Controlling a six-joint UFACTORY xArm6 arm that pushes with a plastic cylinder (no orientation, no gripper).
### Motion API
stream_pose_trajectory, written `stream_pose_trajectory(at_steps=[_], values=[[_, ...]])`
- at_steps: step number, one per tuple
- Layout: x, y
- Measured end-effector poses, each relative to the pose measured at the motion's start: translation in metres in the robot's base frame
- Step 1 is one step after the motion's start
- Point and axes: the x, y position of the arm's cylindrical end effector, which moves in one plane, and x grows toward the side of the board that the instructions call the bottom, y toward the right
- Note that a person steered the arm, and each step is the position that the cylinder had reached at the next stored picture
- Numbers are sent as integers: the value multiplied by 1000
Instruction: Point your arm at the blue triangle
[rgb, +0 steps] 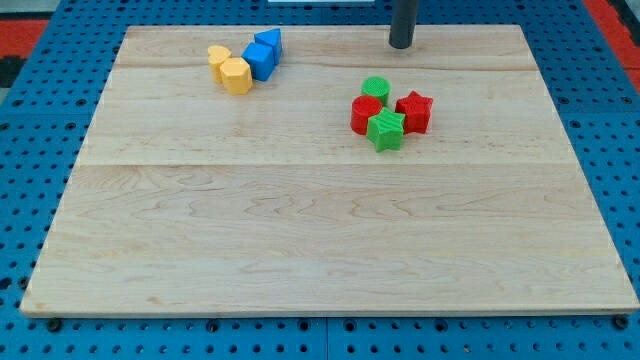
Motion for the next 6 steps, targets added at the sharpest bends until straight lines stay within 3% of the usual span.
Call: stream_pose_trajectory(at_steps=[2, 3, 4, 6], values=[[0, 0], [-12, -16], [-29, -70], [-30, -92]])
